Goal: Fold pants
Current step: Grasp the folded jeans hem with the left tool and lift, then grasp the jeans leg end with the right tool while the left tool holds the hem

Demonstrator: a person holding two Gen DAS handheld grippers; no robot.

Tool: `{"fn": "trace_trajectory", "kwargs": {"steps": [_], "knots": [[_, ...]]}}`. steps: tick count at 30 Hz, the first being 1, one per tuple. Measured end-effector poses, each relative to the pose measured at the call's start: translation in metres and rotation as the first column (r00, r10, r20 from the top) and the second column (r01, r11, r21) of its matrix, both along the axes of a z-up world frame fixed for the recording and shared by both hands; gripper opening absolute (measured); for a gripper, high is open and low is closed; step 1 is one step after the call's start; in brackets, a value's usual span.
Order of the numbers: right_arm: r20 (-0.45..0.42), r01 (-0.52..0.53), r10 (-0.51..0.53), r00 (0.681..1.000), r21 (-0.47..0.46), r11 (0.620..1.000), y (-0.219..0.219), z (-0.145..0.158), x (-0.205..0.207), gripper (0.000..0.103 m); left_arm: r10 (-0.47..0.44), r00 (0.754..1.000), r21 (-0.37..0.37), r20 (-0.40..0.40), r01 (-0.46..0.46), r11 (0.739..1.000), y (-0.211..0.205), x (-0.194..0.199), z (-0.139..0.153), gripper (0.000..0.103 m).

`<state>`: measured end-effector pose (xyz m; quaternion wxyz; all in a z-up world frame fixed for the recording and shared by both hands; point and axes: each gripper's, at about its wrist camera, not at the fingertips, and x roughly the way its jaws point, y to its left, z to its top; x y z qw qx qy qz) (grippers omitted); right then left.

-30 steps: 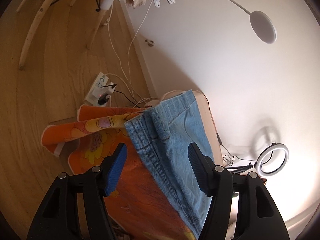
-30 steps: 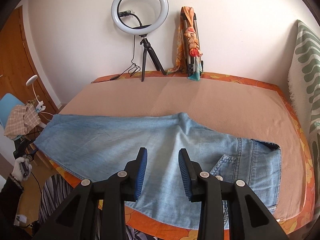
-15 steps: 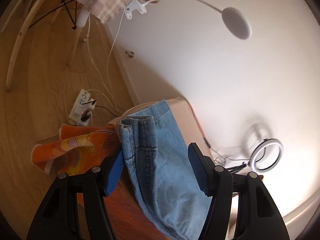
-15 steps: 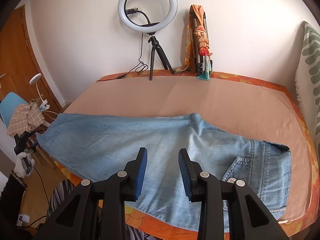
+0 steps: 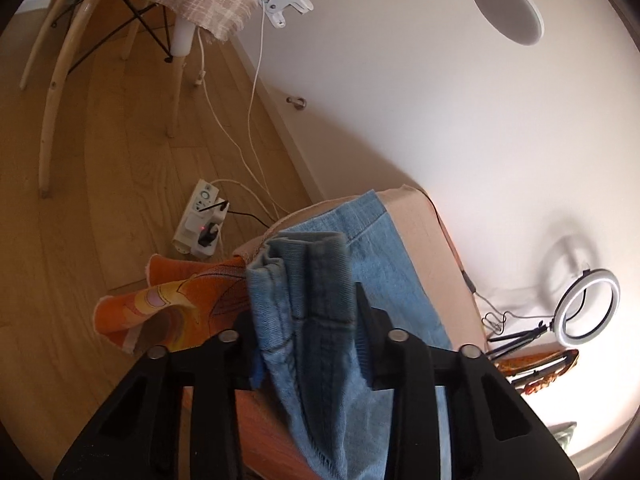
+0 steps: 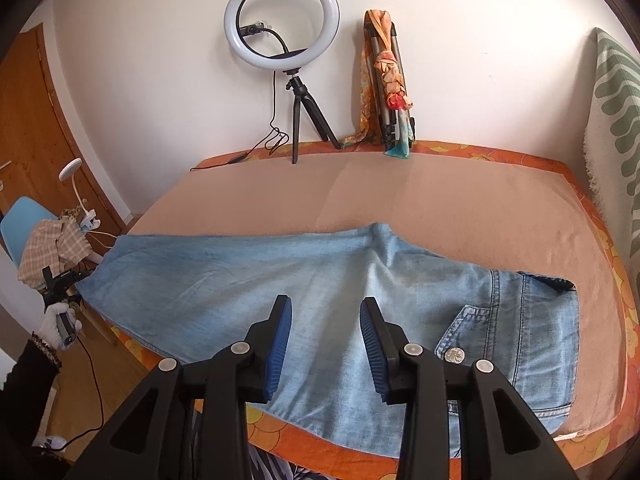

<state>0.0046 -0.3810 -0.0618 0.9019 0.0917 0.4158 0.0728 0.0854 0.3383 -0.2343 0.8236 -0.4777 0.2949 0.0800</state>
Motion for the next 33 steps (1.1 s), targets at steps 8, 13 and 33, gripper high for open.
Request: {"fn": "trace_trajectory", "kwargs": {"steps": [8, 13, 33], "knots": [[-0.038, -0.056, 0.056, 0.998, 0.014, 0.998, 0.018, -0.018, 0.011, 0.039, -0.022, 0.999, 0.067, 0.03, 0.02, 0.998, -0.009, 0.003, 0.014, 0.014], [-0.054, -0.064, 0.065, 0.996, 0.03, 0.997, 0.026, -0.026, 0.026, 0.04, -0.139, 0.987, 0.179, 0.084, 0.122, 0.976, -0.04, 0.014, 0.05, 0.012], [-0.118, -0.304, 0.329, 0.937, 0.19, 0.933, 0.152, -0.048, 0.108, 0.063, -0.611, 0.784, 0.259, 0.106, 0.572, 0.779, -0.208, 0.021, 0.07, 0.012]]}}
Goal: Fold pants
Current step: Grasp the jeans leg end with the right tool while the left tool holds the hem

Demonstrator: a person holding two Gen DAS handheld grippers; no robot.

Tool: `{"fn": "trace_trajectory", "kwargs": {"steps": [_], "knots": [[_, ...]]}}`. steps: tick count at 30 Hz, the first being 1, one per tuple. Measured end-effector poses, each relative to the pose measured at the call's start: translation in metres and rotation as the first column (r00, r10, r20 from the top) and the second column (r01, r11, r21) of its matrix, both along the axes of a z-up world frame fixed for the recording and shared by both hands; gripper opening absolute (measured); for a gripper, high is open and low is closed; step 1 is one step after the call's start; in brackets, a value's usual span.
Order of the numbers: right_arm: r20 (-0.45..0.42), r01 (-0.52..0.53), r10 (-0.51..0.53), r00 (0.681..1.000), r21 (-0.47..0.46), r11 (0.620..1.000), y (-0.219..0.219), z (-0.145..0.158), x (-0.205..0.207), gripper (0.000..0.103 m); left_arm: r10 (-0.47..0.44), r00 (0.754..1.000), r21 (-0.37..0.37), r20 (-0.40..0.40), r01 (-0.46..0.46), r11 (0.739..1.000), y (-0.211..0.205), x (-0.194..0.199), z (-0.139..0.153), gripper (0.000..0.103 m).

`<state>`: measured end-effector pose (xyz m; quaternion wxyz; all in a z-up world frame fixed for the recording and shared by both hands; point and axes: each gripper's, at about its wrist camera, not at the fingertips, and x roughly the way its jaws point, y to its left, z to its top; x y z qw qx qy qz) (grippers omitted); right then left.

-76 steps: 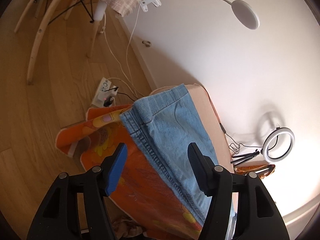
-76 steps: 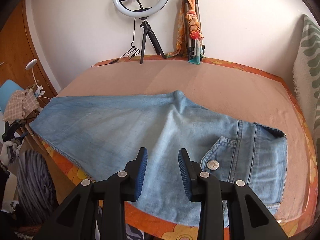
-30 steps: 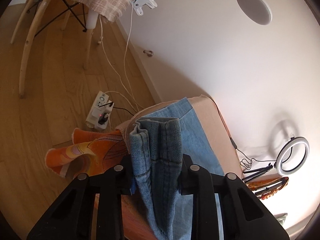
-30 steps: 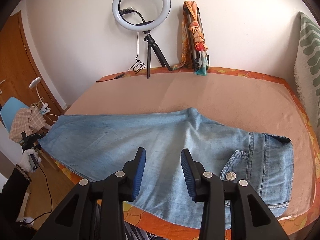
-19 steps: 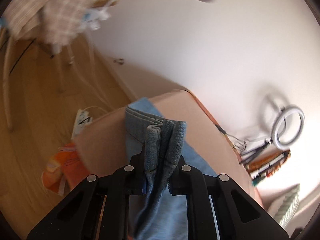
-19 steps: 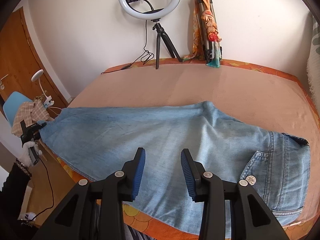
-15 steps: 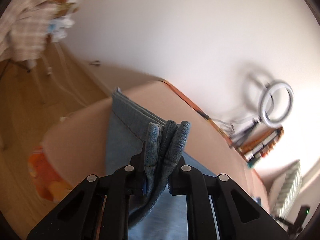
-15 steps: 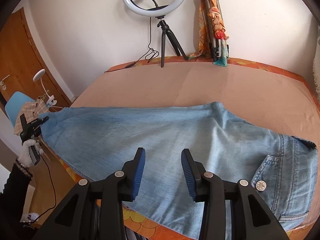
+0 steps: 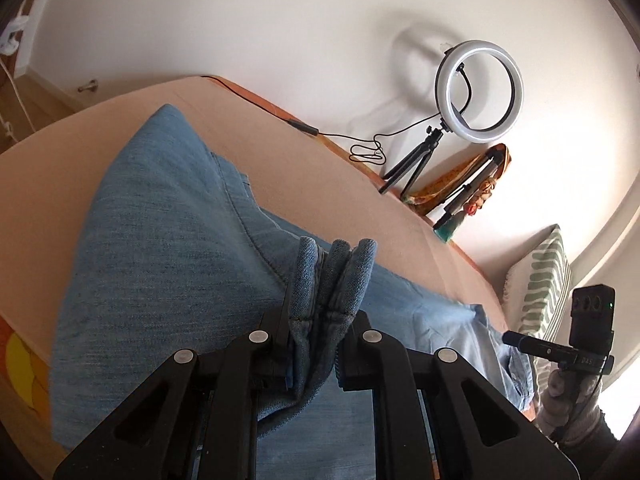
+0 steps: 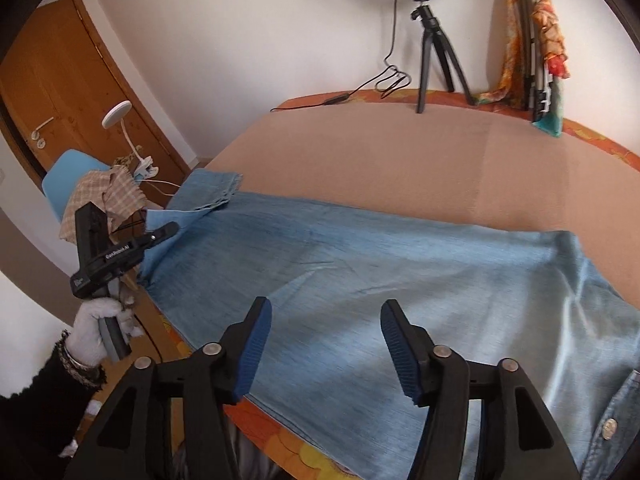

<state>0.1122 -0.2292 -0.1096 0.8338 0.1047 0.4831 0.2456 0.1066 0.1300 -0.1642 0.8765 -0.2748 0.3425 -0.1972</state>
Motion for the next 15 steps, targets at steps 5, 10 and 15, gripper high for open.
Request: {"fn": "trace_trajectory", "kwargs": {"steps": [5, 10, 15], "knots": [[-0.1, -0.061, 0.083, 0.991, 0.206, 0.977, 0.062, -0.015, 0.057, 0.063, 0.0, 0.999, -0.04, 0.041, 0.001, 0.999, -0.001, -0.01, 0.014, 0.012], [-0.244, -0.044, 0.152, 0.958, 0.397, 0.917, 0.13, -0.051, 0.116, 0.065, -0.02, 0.998, -0.055, 0.06, 0.023, 0.998, -0.002, -0.02, 0.016, 0.012], [-0.357, 0.04, 0.127, 0.925, 0.425, 0.904, 0.183, -0.094, 0.149, 0.064, -0.034, 0.998, -0.056, 0.062, 0.038, 0.998, -0.004, -0.022, 0.015, 0.012]]}}
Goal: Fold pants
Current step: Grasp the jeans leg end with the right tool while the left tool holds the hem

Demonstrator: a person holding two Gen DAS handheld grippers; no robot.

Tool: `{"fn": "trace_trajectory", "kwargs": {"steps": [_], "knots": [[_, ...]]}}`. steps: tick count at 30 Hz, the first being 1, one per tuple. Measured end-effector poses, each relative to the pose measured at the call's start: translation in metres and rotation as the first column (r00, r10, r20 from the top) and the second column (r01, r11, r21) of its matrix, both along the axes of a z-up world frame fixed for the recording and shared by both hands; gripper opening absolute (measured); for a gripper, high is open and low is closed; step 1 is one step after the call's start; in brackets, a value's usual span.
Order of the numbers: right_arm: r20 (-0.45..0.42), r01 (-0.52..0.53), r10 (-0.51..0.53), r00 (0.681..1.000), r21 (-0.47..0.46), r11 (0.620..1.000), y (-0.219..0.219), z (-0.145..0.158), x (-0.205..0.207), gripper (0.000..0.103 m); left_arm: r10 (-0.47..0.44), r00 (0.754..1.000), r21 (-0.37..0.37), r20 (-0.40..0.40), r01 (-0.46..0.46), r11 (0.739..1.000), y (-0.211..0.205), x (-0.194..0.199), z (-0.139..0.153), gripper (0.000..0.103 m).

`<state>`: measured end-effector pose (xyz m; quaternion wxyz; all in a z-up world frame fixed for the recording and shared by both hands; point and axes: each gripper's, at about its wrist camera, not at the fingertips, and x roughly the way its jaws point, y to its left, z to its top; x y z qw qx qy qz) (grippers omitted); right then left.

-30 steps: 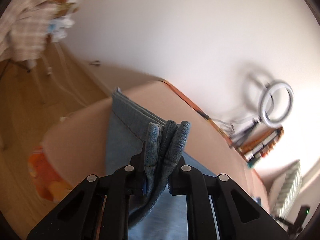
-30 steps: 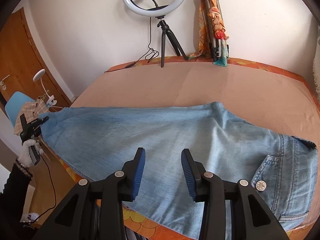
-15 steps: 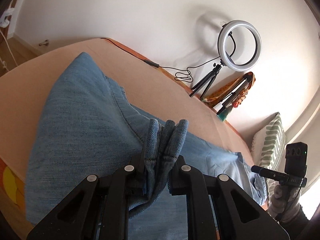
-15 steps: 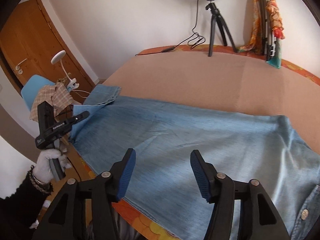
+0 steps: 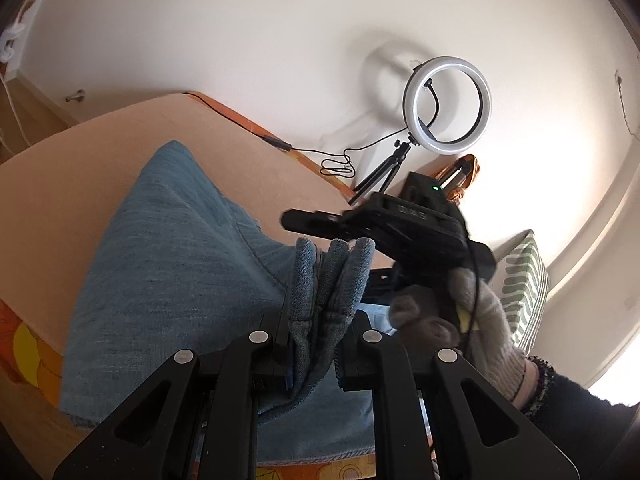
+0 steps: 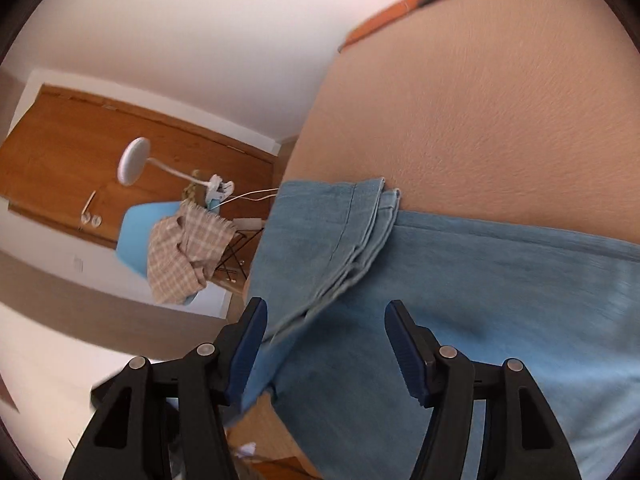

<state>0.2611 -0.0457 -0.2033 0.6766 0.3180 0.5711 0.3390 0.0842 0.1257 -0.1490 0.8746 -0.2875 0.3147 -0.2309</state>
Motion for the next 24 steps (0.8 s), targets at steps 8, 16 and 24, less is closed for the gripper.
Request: {"fn": "trace_trajectory", "kwargs": {"steps": [8, 16, 24], "knots": [[-0.004, 0.057, -0.057, 0.998, 0.014, 0.998, 0.028, -0.012, 0.012, 0.017, -0.054, 0.998, 0.042, -0.015, 0.055, 0.998, -0.012, -0.009, -0.002, 0.012], [0.258, 0.088, -0.032, 0.966, -0.207, 0.974, -0.009, 0.057, -0.007, 0.005, -0.119, 0.993, 0.038, 0.001, 0.118, 0.992, -0.044, -0.019, 0.005, 0.012], [0.393, 0.158, -0.025, 0.919, -0.307, 0.938, -0.06, 0.103, -0.032, 0.004, -0.25, 0.968, 0.025, 0.025, 0.249, 0.968, -0.111, -0.023, 0.016, 0.012]]}}
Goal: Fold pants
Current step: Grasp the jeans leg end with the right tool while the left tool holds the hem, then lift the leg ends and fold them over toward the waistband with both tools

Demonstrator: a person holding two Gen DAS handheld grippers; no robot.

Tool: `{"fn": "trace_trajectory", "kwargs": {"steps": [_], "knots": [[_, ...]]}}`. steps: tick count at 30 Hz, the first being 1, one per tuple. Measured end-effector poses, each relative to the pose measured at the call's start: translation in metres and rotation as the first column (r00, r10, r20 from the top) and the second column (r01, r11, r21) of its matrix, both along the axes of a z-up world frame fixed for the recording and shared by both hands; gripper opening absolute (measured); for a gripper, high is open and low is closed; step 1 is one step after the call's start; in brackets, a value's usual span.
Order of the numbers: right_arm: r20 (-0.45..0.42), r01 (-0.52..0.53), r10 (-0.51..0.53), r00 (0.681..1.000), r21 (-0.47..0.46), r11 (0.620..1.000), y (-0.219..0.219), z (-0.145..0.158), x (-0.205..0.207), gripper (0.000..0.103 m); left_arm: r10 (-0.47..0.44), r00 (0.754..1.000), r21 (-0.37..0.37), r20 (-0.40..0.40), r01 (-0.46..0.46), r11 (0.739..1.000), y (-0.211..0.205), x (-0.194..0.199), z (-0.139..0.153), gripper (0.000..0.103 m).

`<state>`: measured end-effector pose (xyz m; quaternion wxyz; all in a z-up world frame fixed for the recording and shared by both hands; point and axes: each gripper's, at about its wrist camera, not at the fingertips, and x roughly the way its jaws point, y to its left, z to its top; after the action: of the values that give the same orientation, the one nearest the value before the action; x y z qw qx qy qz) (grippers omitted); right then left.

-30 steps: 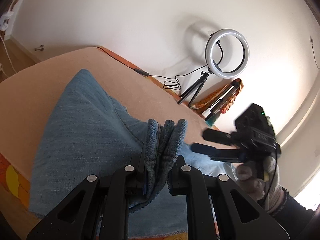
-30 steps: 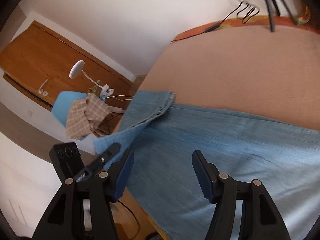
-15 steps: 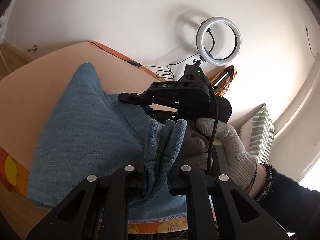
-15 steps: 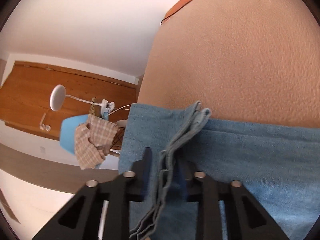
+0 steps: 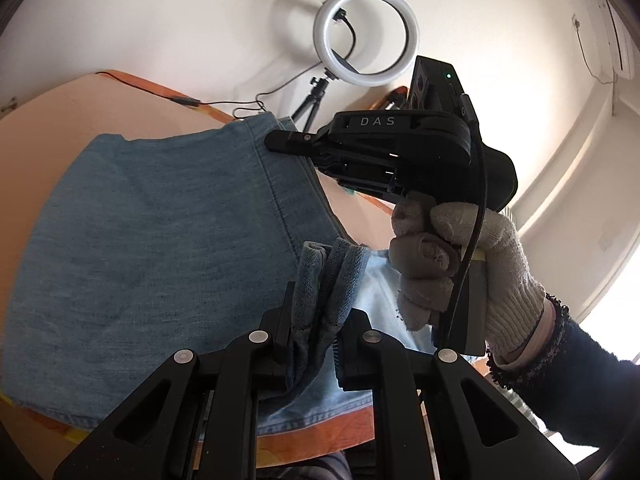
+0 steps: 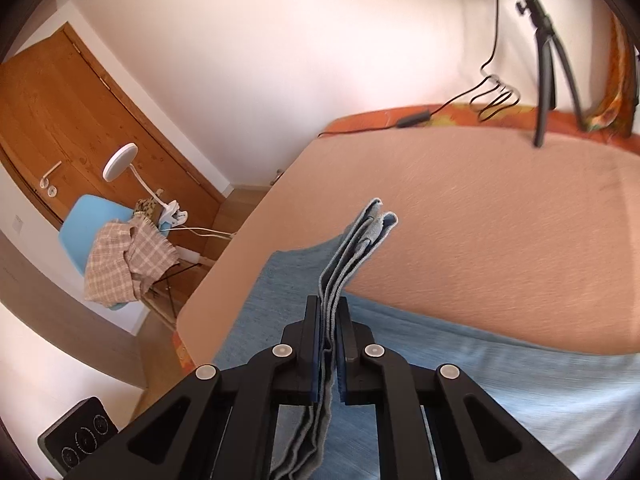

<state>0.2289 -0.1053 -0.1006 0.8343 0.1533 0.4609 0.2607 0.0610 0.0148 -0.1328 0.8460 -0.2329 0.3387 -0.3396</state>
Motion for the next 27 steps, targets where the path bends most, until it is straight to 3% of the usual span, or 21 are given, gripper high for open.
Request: {"fn": "trace_trajectory", "kwargs": {"steps": [14, 27], "knots": [[0.058, 0.082, -0.079, 0.995, -0.051, 0.995, -0.093, 0.018, -0.042, 0.004, -0.169, 0.986, 0.001, 0.004, 0.169, 0.986, -0.074, 0.006, 0.021, 0.012], [0.088, 0.206, -0.198, 0.976, -0.091, 0.974, -0.184, 0.034, -0.08, 0.004, -0.368, 0.93, 0.028, 0.004, 0.368, 0.929, -0.164, 0.011, 0.032, 0.012]]}}
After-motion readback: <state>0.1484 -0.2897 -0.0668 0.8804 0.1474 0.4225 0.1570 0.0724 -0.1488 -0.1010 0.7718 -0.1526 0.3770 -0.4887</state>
